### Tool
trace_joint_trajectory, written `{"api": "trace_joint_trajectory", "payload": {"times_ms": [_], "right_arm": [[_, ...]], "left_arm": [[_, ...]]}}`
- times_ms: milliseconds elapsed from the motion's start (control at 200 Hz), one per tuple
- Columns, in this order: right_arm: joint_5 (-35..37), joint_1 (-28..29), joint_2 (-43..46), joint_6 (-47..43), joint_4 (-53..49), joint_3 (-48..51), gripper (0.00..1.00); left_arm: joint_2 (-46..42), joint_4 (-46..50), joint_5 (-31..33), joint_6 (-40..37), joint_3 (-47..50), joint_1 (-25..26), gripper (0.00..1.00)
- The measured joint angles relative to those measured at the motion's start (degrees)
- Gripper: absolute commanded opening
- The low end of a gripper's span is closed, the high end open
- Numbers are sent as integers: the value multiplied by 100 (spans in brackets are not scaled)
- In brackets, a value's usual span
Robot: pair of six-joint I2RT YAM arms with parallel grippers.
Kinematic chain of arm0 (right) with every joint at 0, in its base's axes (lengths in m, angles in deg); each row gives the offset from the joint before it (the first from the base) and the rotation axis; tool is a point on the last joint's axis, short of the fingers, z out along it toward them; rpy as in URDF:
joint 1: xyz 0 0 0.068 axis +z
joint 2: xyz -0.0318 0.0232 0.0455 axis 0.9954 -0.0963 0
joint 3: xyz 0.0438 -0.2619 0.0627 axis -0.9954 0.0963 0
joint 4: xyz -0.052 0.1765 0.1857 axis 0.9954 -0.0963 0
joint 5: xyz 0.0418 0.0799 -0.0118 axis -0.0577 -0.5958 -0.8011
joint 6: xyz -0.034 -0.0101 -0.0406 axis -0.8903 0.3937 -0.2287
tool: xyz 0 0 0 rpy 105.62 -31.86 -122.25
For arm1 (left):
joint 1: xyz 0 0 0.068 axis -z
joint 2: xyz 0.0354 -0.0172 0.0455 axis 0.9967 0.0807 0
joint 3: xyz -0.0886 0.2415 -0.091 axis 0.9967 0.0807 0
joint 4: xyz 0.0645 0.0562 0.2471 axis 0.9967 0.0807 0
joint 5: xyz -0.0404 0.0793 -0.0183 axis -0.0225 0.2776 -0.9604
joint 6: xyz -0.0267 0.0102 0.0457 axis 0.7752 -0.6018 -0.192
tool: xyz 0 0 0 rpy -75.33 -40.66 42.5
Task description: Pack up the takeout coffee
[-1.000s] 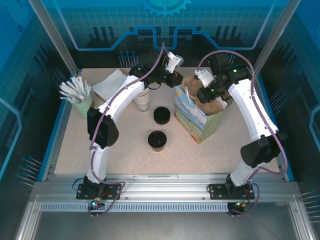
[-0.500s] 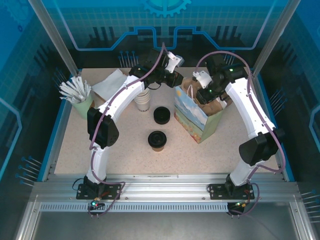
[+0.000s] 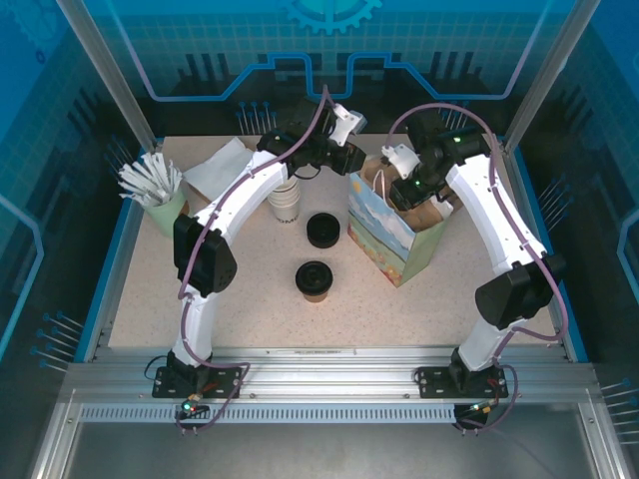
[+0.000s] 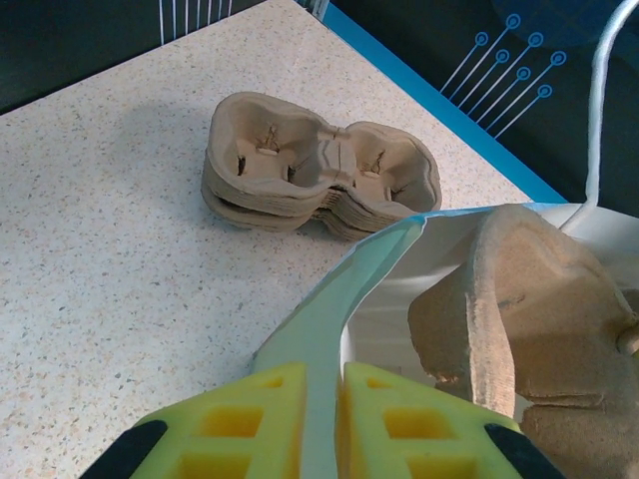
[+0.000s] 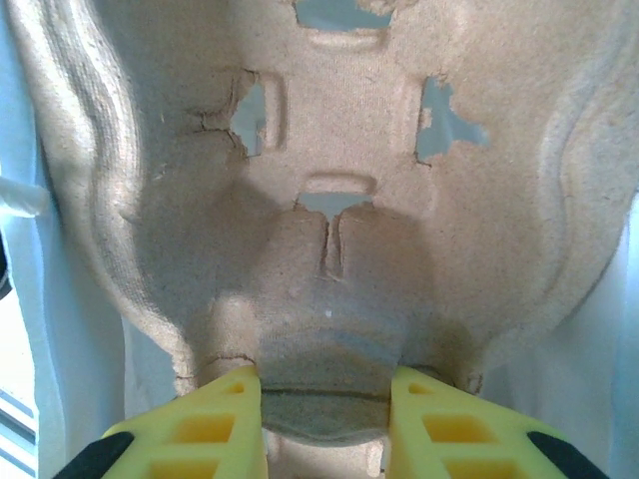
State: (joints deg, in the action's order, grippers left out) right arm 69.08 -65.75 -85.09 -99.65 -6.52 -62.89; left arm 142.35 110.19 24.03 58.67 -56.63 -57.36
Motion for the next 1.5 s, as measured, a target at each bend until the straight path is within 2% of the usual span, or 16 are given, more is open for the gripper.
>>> {"api": "trace_joint_trajectory", "payload": {"times_ms": [725,800,1095,1361,1501], "right_arm": [[33,15,-157,2,-173,2,29],[61,26,-170,2,-170,2,29],[87,48,-256,2,-168,2,29],[81,46,-334,4,-157,4,29],[46,46,-337,22,-101,105,29]], "left_arm": [[-9,0,0,0,2,-4,32],[-20,0,2,9,2,-4,35],[-280,-7,2,31,81,-4,60],[-837,-138,109,168,422,-11,65],[-1279,-393,286,306,1016,-57,66]]}}
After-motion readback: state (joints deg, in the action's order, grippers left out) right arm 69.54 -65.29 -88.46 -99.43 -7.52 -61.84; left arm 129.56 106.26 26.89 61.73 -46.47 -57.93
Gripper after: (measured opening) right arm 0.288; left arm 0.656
